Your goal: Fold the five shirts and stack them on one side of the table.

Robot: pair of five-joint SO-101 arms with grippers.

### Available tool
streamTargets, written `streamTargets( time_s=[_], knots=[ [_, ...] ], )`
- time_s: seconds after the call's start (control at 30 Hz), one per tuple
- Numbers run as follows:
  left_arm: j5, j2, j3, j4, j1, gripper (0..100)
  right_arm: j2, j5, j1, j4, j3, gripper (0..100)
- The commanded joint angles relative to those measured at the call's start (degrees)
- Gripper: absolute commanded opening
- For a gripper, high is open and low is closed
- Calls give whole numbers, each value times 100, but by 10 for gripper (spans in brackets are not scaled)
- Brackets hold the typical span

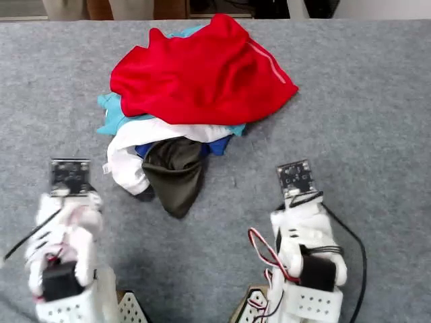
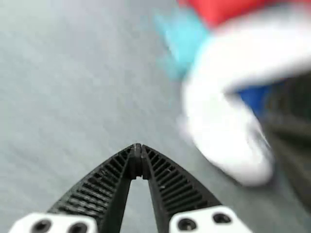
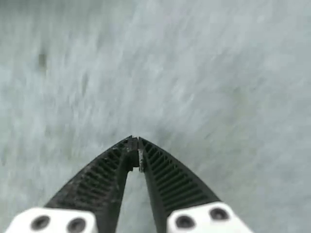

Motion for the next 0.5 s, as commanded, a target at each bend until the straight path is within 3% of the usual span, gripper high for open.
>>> streamTargets(
  time_s=[0.0,0.13,0.27,0.37,0.47],
  knots=[
    [-501,-40,-1178,-624,-536,18,-611,-26,48,-1240,-1200,3],
    [-571,4,-1820,-1319,-1125,18,-541,-9,48,-2514,-2114,4],
    [-105,22,-2488,-1829,-1653,18,-31,0,48,-2400,-3196,3],
    [299,189,-3349,-1301,-1987,18,1042,-53,13,-1881,-4409,2],
    [510,954,-4185,-220,-1776,18,2545,-316,13,-1389,-5912,2]
  ],
)
